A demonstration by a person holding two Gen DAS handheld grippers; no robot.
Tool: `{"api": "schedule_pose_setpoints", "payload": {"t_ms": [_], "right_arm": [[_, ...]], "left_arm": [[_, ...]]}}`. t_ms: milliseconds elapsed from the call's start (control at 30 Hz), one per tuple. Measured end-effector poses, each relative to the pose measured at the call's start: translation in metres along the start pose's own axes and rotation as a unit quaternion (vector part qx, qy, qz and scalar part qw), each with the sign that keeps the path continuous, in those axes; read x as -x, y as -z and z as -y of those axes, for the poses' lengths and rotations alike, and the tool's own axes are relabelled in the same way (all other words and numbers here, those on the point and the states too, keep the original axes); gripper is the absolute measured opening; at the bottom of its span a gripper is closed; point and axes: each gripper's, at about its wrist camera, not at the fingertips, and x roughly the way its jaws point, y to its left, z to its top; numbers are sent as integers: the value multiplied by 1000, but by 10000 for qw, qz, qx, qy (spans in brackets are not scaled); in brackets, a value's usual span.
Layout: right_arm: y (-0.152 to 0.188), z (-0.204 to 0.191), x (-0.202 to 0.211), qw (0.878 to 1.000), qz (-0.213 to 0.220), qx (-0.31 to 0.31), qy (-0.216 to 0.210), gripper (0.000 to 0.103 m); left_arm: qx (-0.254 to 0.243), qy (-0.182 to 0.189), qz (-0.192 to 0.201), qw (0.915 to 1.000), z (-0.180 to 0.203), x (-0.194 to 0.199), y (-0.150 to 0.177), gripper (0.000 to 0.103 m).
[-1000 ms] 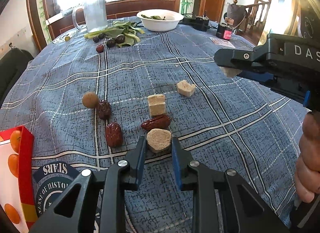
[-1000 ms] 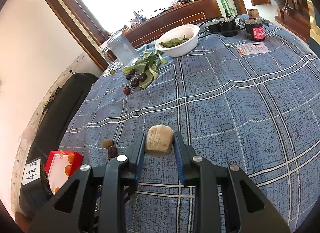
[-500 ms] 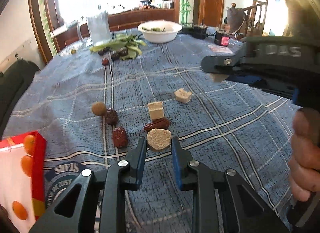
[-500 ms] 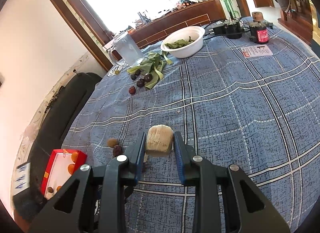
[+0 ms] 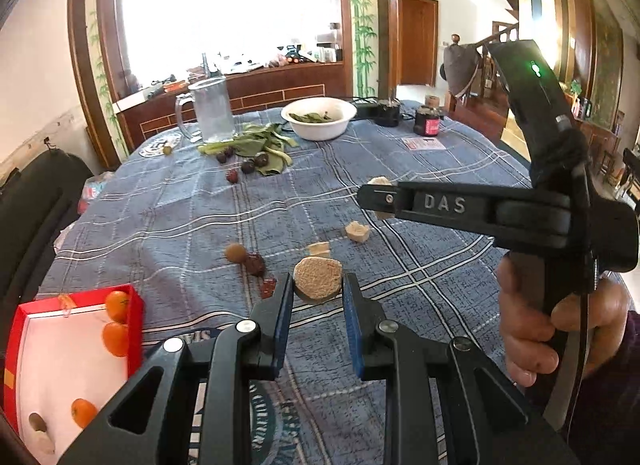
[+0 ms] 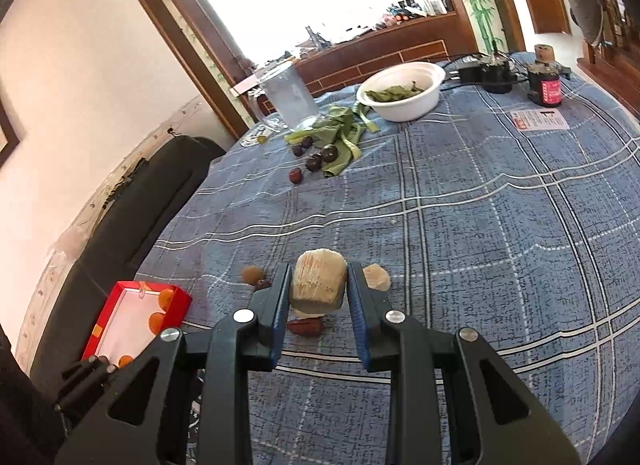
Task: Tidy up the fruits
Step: 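Carry the beige slice in the right gripper toward the tray while the left carries its slice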
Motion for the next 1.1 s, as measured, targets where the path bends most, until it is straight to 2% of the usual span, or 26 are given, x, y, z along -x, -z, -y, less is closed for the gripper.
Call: {"api": "schedule_pose_setpoints", "payload": {"t_ms": [167, 300, 667, 900, 1100], "right_arm": [[5, -13, 0, 9996, 25, 272, -101, 30], [7, -18, -2, 9991, 51, 423, -24, 30], [0, 13, -8, 9990, 157, 65, 410, 30], [-1, 30, -9, 9970, 312, -179, 682, 30], [7, 12, -16, 9981, 103, -269, 551, 30]], "left_arm": [[117, -122, 84, 9998, -11, 8, 1, 24], [247, -218, 159, 9993, -21, 14, 0, 24], [670, -544, 297, 9958, -65, 38, 17, 24], [1096, -1004, 470, 9878, -114, 69, 39, 24], [1399, -1377, 475, 9794, -156, 87, 66, 24]]}}
